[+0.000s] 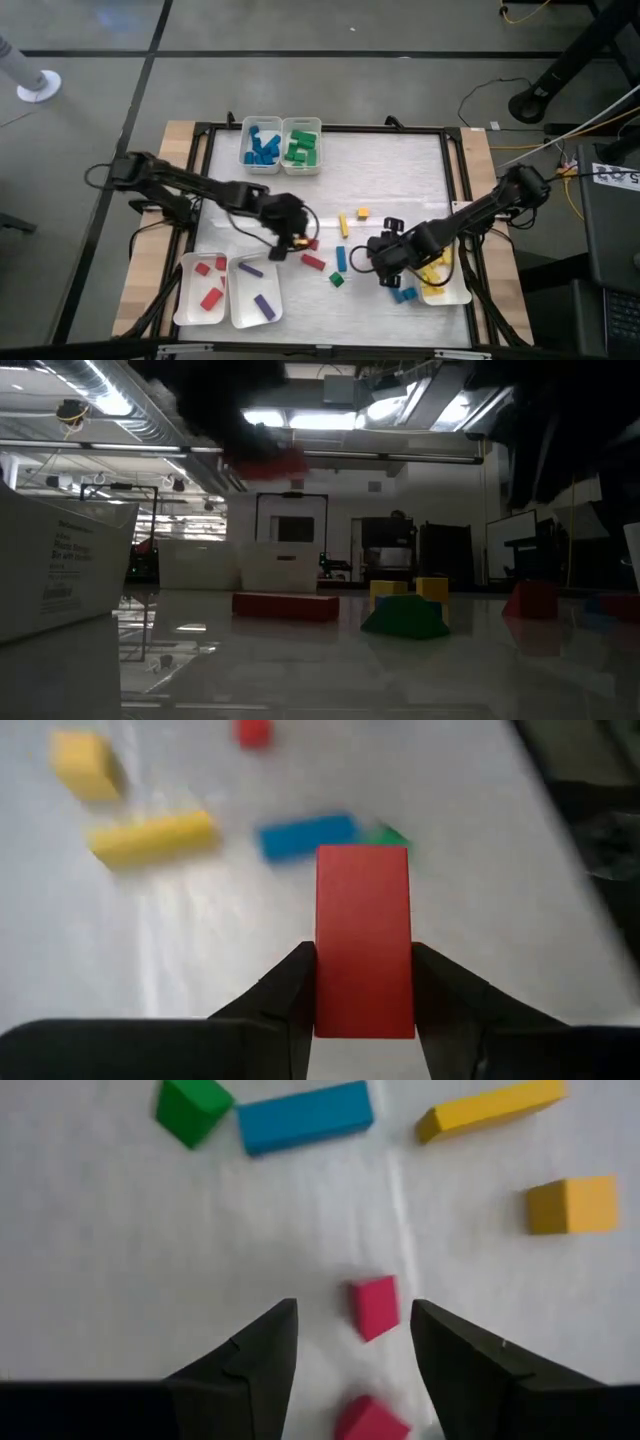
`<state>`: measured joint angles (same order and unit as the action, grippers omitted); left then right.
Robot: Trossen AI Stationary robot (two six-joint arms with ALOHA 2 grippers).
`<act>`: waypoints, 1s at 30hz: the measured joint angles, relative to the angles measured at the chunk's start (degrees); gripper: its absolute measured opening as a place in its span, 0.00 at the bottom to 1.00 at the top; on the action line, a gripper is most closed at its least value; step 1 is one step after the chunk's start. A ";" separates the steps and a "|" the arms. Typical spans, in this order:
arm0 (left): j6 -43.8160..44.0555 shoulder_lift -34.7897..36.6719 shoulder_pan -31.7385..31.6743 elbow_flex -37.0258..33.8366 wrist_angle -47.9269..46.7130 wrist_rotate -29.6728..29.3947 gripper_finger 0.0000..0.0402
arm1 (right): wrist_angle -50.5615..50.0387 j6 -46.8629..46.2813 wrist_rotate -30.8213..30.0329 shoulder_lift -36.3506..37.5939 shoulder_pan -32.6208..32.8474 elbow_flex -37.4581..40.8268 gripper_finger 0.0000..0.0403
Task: Sort blocks
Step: Put the red block into the bottom left white bin
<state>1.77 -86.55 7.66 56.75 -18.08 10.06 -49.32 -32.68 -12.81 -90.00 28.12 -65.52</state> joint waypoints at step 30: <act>83.97 18.03 35.73 -0.11 -46.33 12.52 0.39 | 30.93 15.30 -12.20 -6.37 -0.48 0.00 0.48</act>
<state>85.74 -68.52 43.39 56.64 -64.41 22.58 -18.39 -17.39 -25.01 -96.38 27.64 -65.52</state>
